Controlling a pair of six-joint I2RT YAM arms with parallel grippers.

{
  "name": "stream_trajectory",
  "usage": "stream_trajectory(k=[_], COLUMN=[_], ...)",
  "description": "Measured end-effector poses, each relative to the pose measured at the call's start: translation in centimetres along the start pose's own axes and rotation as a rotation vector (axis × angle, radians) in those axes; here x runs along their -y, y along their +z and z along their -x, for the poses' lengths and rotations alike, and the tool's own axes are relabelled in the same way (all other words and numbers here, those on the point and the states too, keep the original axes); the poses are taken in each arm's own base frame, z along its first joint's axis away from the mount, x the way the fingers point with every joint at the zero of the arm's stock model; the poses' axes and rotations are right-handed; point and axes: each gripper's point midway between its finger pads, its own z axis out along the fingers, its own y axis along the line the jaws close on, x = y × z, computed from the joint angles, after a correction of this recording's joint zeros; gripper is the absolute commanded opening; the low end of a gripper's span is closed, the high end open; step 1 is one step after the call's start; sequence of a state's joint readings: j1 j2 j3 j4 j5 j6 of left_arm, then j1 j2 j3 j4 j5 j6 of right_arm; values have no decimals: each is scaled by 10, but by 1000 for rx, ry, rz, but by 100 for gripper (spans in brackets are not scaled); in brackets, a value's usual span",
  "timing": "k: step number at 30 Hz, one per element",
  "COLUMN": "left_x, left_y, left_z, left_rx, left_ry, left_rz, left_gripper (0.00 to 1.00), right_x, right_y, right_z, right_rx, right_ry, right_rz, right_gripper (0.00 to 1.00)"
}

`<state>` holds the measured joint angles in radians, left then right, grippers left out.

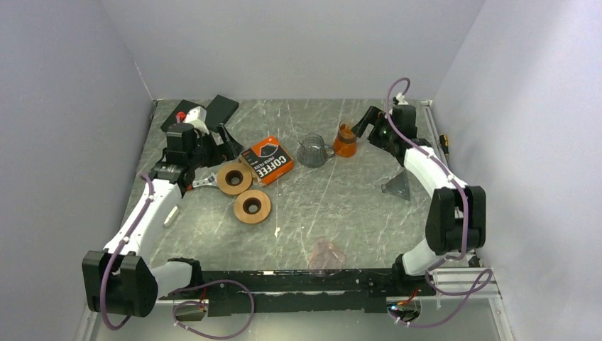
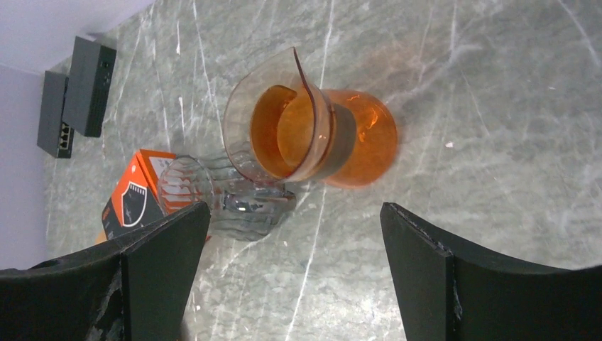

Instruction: Place the coffee filter in the dripper

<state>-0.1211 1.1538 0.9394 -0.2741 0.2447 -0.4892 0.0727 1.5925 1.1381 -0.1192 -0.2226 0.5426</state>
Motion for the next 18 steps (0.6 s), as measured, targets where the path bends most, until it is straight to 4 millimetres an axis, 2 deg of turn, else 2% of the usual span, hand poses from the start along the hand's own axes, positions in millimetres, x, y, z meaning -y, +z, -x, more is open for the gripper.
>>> stream_trajectory(k=[4,7,11,18], left_x=[16,21,18,4], left_y=[-20,-33,-41,-41], left_z=[18,24,16,-4], left_rx=[17,24,-5,-84], left_ry=[39,72,113,152], left_rz=[-22,-27,-15,21], left_gripper=[99,99,99,99], right_x=[-3,-1,2,-10], right_y=[20,32,40,34], right_z=[5,3,0,-22], right_rx=[-56,-102,-150,-218], right_ry=[10,14,9,-50], right_rz=[0,-11,-30,-26], right_gripper=[83,78,77,77])
